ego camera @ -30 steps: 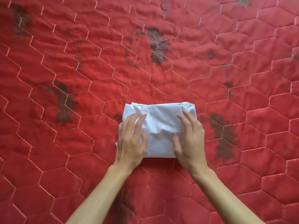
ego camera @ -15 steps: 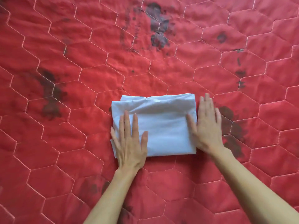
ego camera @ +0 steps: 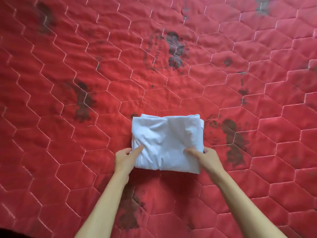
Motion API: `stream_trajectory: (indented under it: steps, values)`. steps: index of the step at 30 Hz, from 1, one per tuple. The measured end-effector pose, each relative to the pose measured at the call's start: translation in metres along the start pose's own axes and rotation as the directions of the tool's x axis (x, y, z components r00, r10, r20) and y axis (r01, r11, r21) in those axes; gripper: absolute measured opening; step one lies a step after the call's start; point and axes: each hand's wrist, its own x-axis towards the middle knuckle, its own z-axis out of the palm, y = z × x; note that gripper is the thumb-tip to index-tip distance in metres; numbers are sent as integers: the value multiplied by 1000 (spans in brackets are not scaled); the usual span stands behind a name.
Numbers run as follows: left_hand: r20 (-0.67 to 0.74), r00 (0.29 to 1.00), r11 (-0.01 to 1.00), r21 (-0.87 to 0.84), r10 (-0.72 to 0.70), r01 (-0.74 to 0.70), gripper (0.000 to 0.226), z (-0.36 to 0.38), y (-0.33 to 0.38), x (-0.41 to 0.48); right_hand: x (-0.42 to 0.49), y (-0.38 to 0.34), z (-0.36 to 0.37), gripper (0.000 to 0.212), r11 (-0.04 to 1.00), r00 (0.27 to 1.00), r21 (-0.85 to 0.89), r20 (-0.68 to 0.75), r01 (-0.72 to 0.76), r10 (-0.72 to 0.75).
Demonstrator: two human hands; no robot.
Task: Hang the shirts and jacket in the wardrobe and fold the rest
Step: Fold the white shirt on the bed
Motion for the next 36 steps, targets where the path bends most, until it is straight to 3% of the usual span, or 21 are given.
stream_trajectory:
  steps: [5,8,10,13,15,17,19,21,24,26,29,33,36]
  values:
    - [66,994,994,-73,82,-77,24,-29,34,-57,-65,-43,-16,18,991,994,128,99,37,-50]
    - [-7,995,979,-178,101,-101,26,-53,59,-104,-117,-76,-31,30,971,985,213,111,110,-135]
    - [-97,990,945,-303,102,-127,14,-65,79,-141,-156,-103,-40,40,951,973,263,116,164,-200]
    - [-110,993,868,-488,44,-92,37,-76,105,-197,-219,-148,-54,38,910,945,348,146,226,-291]
    - [5,999,832,-554,-32,29,54,-81,126,-236,-260,-175,-64,23,872,917,407,166,270,-362]
    - [298,950,721,-638,-93,271,57,-87,150,-281,-301,-201,-73,20,832,878,449,182,326,-442]
    - [570,822,592,-663,3,458,67,-87,170,-326,-342,-223,-83,29,792,835,469,179,392,-520]
    - [631,763,540,-696,144,474,71,-83,190,-369,-382,-240,-94,37,761,801,479,177,438,-572]
    - [445,848,460,-841,289,285,44,-89,227,-426,-437,-253,-114,45,728,739,463,203,505,-642]
    - [326,886,458,-876,330,152,23,-102,249,-457,-471,-255,-129,46,704,687,438,231,560,-690]
    - [219,907,447,-894,360,39,32,-131,267,-494,-513,-257,-157,37,661,623,418,246,623,-743]
    - [67,843,416,-889,534,-193,43,-162,271,-542,-560,-263,-190,33,629,589,436,244,643,-771]
    - [69,757,423,-861,649,-284,49,-188,267,-580,-588,-262,-204,30,597,556,464,240,655,-796]
